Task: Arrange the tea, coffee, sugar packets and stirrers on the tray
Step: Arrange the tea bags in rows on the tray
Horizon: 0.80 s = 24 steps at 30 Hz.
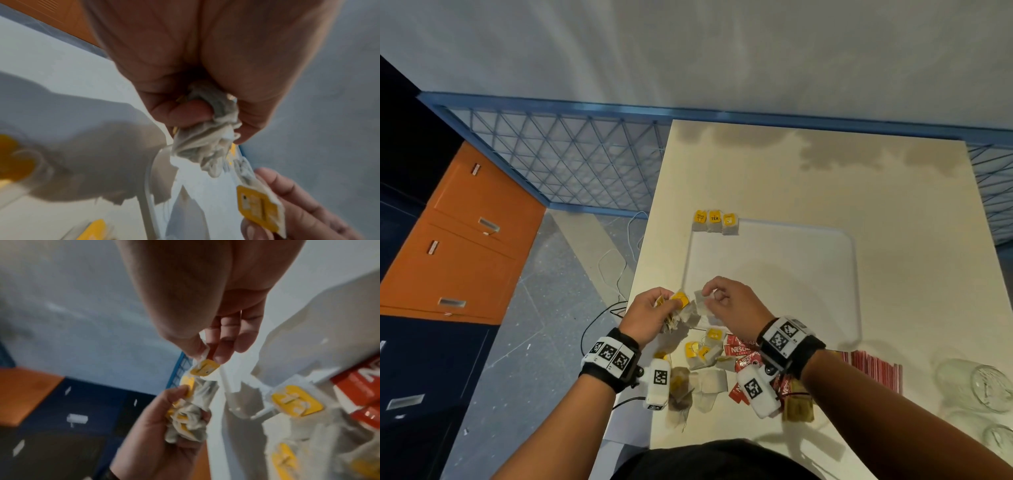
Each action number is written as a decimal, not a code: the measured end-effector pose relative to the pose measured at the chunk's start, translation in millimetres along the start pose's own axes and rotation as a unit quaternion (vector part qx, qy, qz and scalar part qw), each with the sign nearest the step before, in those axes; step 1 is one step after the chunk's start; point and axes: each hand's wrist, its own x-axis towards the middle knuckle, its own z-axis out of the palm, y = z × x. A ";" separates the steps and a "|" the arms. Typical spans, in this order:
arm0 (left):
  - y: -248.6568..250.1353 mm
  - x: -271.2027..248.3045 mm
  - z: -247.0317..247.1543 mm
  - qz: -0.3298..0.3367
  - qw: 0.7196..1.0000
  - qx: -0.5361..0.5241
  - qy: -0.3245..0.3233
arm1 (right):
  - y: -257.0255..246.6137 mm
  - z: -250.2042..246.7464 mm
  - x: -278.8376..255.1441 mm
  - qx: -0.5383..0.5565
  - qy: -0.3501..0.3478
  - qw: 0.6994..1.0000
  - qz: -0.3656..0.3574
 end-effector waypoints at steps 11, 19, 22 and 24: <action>23.7 5.4 14.0 0.042 0.998 -0.031 -0.020 | -2.1 -22.6 -1.9 0.174 -0.033 0.984 -0.005; 30.1 36.7 12.5 0.079 0.997 0.009 -0.002 | -7.2 -37.1 34.3 0.057 0.044 0.996 -0.045; 40.4 54.2 9.5 0.114 0.991 0.073 -0.007 | 4.1 -43.1 62.4 -0.004 0.047 0.998 -0.033; 50.1 68.5 6.6 0.138 0.982 0.126 -0.014 | 8.6 -47.1 78.2 -0.036 0.053 0.998 -0.012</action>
